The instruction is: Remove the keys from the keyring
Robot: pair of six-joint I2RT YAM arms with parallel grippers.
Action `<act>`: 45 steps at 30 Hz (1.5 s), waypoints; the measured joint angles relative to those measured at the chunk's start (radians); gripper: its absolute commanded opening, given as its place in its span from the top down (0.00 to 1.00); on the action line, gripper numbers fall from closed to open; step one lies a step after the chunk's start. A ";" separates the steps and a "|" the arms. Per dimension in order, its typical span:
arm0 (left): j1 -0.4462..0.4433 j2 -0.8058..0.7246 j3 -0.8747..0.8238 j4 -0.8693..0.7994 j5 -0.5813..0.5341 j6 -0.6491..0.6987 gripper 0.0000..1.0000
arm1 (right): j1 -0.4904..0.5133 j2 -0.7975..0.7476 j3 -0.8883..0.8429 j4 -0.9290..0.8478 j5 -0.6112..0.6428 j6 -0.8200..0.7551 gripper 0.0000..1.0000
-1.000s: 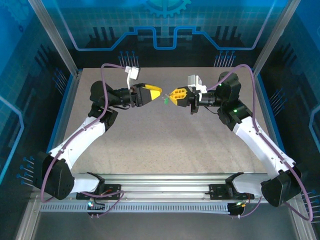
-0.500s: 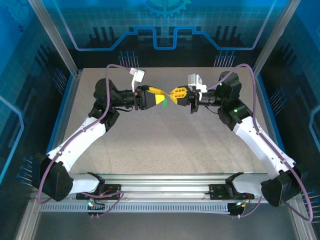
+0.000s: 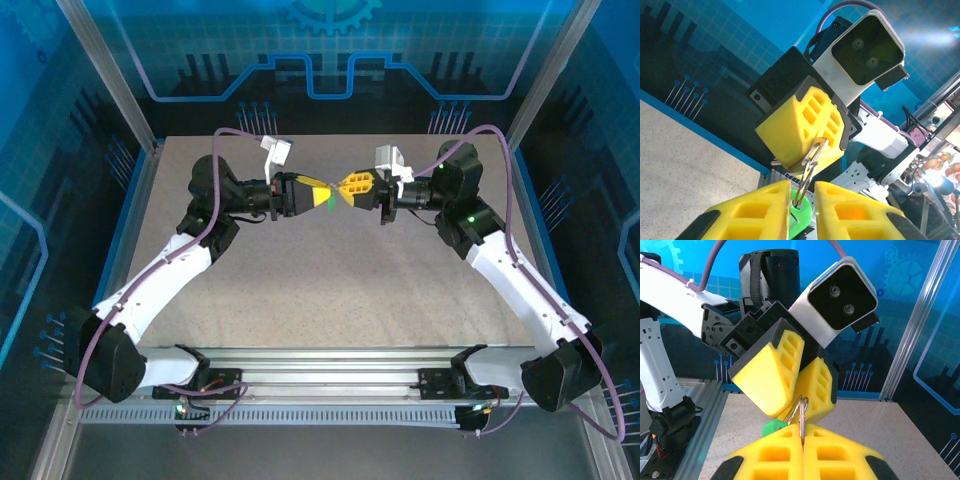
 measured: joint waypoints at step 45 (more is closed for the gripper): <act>0.060 -0.037 -0.022 0.130 -0.083 -0.122 1.00 | 0.016 -0.039 -0.067 0.068 0.045 -0.008 1.00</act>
